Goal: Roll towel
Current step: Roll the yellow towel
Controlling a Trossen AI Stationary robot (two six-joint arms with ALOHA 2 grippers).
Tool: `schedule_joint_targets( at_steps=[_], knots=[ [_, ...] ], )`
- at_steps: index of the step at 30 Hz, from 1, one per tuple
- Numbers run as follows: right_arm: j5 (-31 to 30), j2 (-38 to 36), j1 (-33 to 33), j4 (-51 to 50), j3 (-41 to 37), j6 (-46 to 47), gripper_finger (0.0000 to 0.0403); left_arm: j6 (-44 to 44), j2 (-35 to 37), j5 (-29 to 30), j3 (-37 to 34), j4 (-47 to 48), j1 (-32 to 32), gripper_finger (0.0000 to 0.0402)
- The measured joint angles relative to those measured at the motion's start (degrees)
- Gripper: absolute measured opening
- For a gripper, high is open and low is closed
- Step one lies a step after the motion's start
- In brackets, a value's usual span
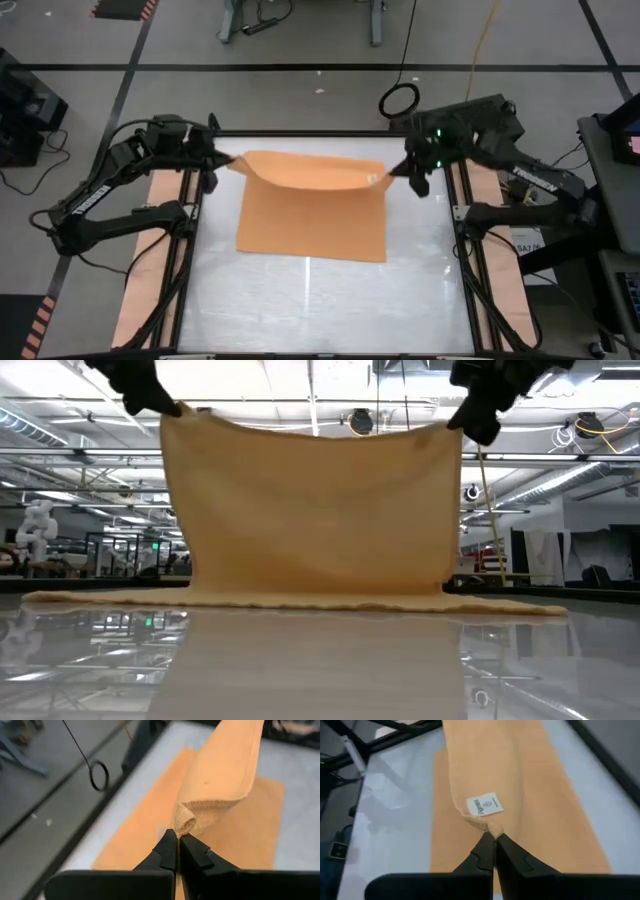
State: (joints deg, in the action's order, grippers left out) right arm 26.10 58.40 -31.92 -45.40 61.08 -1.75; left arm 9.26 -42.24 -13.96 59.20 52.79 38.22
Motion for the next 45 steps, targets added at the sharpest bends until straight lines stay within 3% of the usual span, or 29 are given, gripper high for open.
schedule_joint_targets(
  at_steps=[5,10,17,22,25,28,30,35,38,45],
  knots=[
    [-4.9,-6.6,5.8,6.4,-10.5,6.4,0.0000,-3.0,0.4,0.0,-2.0,5.5,-2.8,0.0008],
    [-5.0,-10.8,11.0,10.9,-17.9,12.2,0.0000,-6.0,1.5,0.0,-7.0,6.7,-6.3,0.0008],
    [-6.5,-10.9,16.7,12.9,-22.0,17.1,0.0000,-8.0,3.6,0.8,-14.6,3.7,-9.1,0.0008],
    [-16.9,-10.8,18.2,14.8,-21.6,16.7,0.0000,-9.4,5.1,4.6,-16.6,0.0,-10.3,0.0008],
    [-27.4,-10.7,17.6,15.7,-19.3,12.8,0.0000,-9.4,5.1,8.7,-15.7,-2.4,-10.2,0.0008],
    [-36.8,-10.7,16.1,18.3,-16.2,6.6,0.0000,-9.0,5.9,11.9,-15.7,-11.1,-10.2,0.0008],
    [-39.6,-10.7,14.7,20.5,-14.1,2.4,0.0000,-7.5,6.0,13.4,-15.7,-18.7,-10.2,0.0008],
    [-39.1,-10.6,9.2,24.3,-10.1,-3.9,0.0000,-0.8,5.0,20.5,-15.6,-32.8,-9.9,0.0008],
    [-34.4,-10.1,6.0,24.2,-9.0,-4.3,0.0000,0.3,4.6,20.9,-15.6,-36.3,-9.3,0.0008],
    [-23.9,-9.5,4.3,18.6,-8.9,1.0,0.0000,0.1,4.9,20.4,-15.6,-25.1,-9.2,0.0008]
  ],
)
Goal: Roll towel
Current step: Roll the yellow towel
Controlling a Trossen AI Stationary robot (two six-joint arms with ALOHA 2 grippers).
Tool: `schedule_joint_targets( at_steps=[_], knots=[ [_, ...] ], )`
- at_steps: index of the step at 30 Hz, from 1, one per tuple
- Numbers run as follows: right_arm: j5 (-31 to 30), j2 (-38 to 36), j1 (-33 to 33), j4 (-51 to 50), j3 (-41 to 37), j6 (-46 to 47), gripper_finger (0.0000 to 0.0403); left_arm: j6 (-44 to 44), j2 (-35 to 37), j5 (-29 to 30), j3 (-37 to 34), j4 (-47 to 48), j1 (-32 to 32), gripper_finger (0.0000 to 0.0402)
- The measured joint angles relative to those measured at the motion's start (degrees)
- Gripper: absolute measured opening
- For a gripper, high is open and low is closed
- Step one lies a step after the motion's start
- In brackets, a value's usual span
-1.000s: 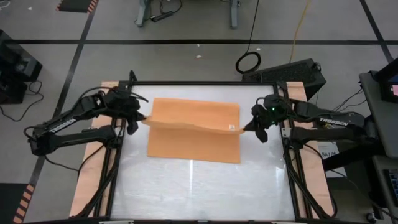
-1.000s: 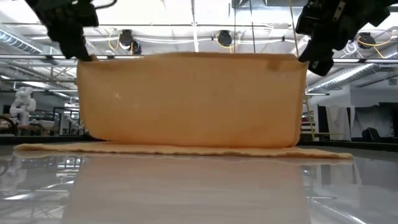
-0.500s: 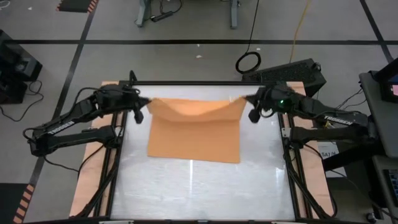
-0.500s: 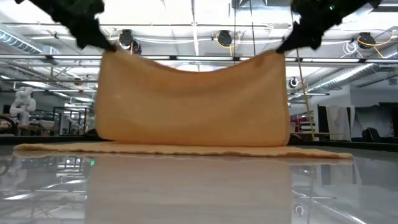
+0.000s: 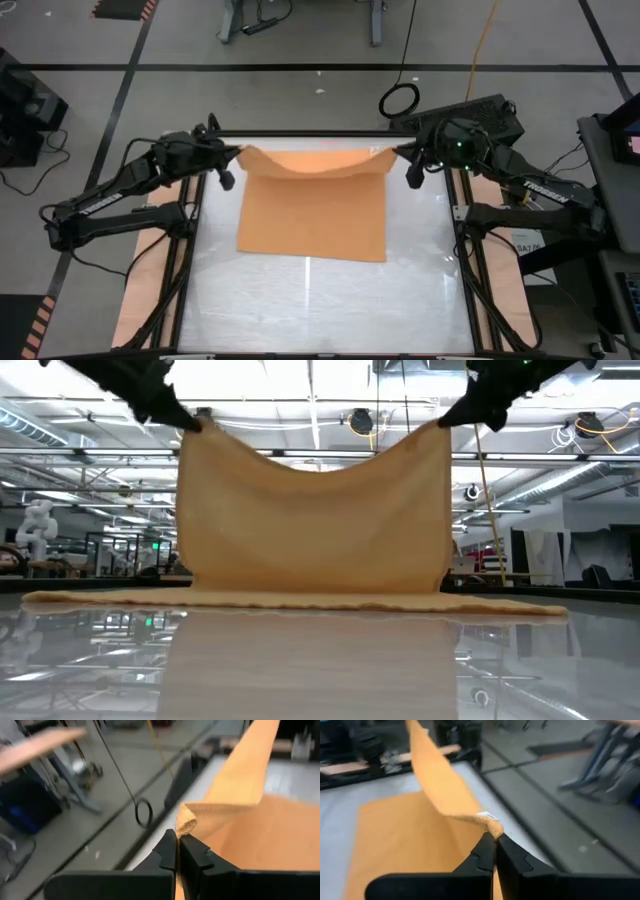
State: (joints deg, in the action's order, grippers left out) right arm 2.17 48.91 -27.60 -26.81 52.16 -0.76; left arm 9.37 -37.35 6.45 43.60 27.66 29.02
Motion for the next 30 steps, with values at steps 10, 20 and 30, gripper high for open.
schedule_joint_targets(
  at_steps=[10,20,30],
  knots=[
    [4.2,-0.1,5.3,-12.8,0.0,5.5,0.0000,-7.0,1.6,-12.3,0.0,13.6,-0.1,0.0008],
    [4.0,-0.2,12.0,-15.2,-2.3,10.7,0.0000,-9.5,1.5,-16.8,0.0,23.5,-1.7,0.0008],
    [3.8,-0.1,18.9,-5.2,-12.2,18.0,0.0000,-10.5,1.4,-16.2,-0.1,23.7,-3.3,0.0008]
  ],
)
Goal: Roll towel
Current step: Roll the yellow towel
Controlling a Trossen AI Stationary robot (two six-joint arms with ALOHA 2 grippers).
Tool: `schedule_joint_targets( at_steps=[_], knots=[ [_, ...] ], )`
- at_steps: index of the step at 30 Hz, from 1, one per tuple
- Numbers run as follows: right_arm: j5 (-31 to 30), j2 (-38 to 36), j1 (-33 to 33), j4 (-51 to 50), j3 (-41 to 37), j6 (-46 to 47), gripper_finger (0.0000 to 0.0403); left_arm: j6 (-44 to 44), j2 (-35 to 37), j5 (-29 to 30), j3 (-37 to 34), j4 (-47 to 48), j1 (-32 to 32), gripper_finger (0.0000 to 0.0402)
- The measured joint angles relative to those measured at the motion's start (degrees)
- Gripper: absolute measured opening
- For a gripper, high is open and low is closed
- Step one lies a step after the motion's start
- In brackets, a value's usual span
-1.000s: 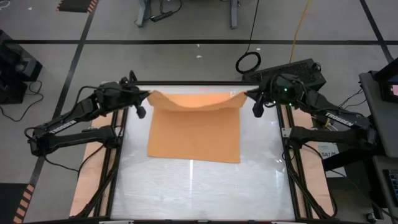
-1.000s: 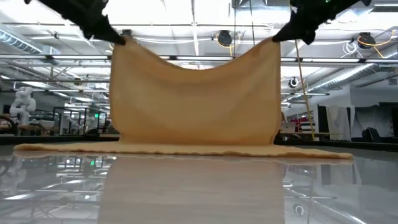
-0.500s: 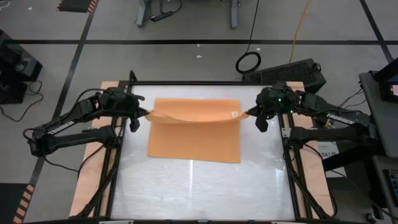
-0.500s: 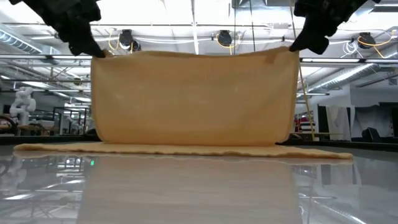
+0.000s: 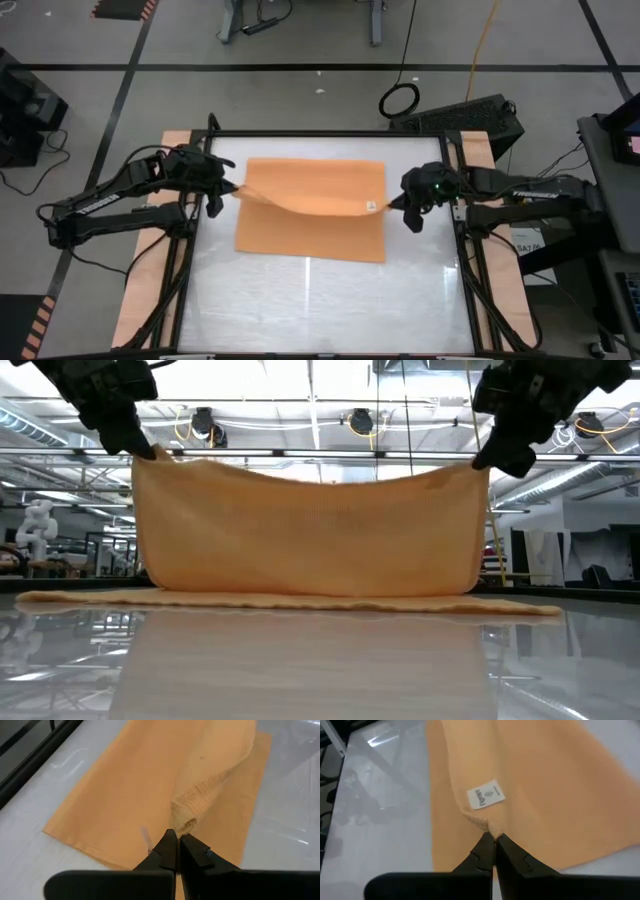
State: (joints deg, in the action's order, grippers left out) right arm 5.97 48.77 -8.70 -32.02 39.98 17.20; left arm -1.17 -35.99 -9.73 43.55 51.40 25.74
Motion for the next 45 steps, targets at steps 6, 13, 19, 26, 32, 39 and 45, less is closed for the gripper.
schedule_joint_targets(
  at_steps=[6,13,19,26,32,39,45],
  knots=[
    [-0.1,0.0,3.0,0.9,-0.3,1.9,0.0000,0.5,0.7,0.0,0.0,-0.9,0.0,0.0008],
    [-0.2,0.0,5.0,3.7,1.0,3.0,0.0000,0.4,4.4,0.0,1.4,-2.3,0.0,0.0008],
    [-0.2,0.9,8.6,2.4,1.0,5.8,0.0000,0.0,7.8,-0.4,3.0,1.6,0.0,0.0008],
    [-5.6,1.5,11.2,1.7,1.0,6.1,0.0000,-0.5,8.7,-1.1,2.7,5.8,0.0,0.0008],
    [-7.9,-0.3,10.5,1.3,1.0,4.7,0.0000,-1.5,8.7,-2.1,1.7,5.6,0.0,0.0008],
    [-16.8,-2.9,9.2,-1.8,6.7,0.8,0.0000,-1.5,8.7,-1.2,1.7,-1.4,0.0,0.0008],
    [-17.6,-3.3,8.0,-3.5,10.1,-1.3,0.0000,-1.5,8.7,-0.7,1.7,-3.6,0.0,0.0008]
  ],
)
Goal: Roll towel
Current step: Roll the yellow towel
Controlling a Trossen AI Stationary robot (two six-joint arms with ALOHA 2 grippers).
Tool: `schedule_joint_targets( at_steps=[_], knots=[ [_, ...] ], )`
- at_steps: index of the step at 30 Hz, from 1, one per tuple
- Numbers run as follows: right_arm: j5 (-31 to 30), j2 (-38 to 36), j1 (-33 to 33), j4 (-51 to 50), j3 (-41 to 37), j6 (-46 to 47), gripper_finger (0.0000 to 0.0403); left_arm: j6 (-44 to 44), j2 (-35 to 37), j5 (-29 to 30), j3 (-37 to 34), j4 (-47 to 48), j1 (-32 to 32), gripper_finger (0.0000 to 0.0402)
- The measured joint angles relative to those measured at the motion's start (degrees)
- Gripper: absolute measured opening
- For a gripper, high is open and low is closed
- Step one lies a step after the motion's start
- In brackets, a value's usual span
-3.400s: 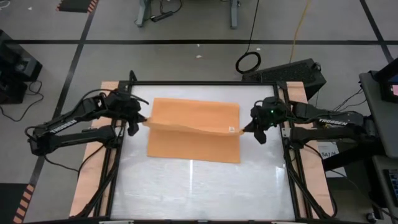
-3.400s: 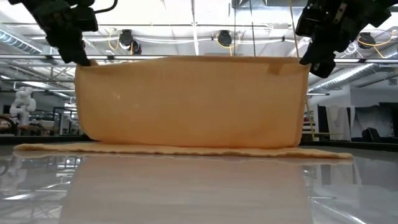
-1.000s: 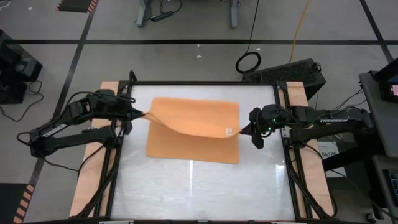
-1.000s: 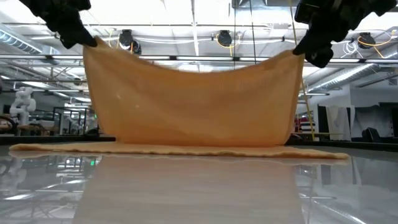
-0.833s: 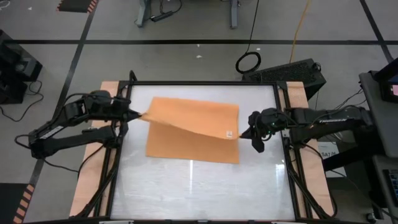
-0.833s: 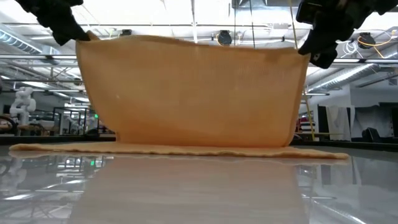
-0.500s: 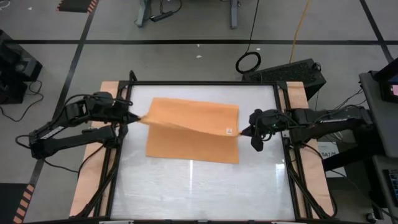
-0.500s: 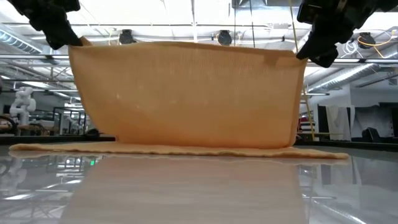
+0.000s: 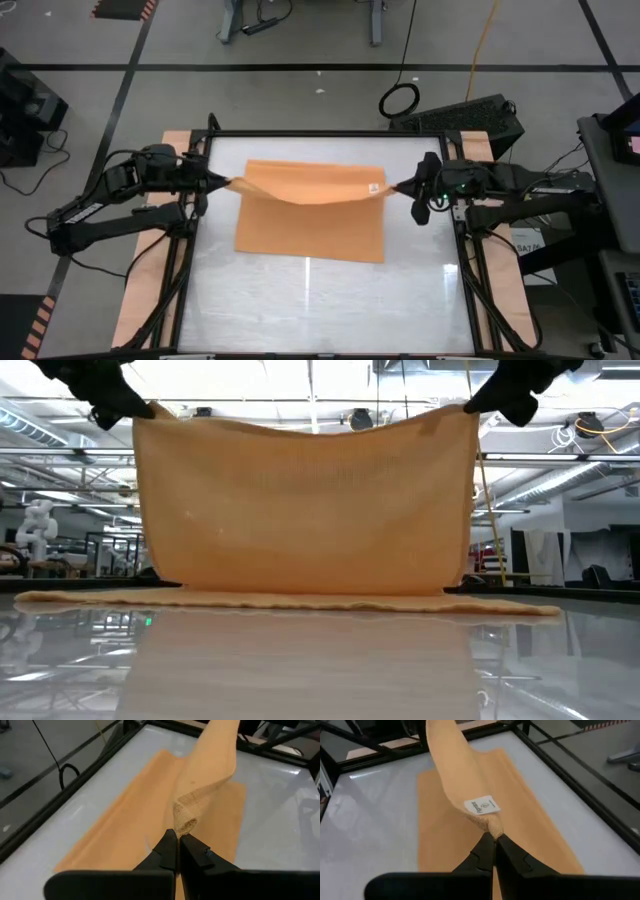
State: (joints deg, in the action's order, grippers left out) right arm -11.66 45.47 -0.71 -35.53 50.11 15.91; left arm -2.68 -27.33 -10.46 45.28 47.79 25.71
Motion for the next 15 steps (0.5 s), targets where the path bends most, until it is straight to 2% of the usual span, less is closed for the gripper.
schedule_joint_targets(
  at_steps=[6,15],
  knots=[
    [5.5,0.6,0.8,-3.5,0.0,3.6,0.0000,0.0,0.0,-0.1,0.0,6.1,0.0,0.0008],
    [5.8,2.0,5.3,-7.1,0.0,8.3,0.0000,0.0,0.0,-0.5,0.0,11.8,0.0,0.0008]
  ],
)
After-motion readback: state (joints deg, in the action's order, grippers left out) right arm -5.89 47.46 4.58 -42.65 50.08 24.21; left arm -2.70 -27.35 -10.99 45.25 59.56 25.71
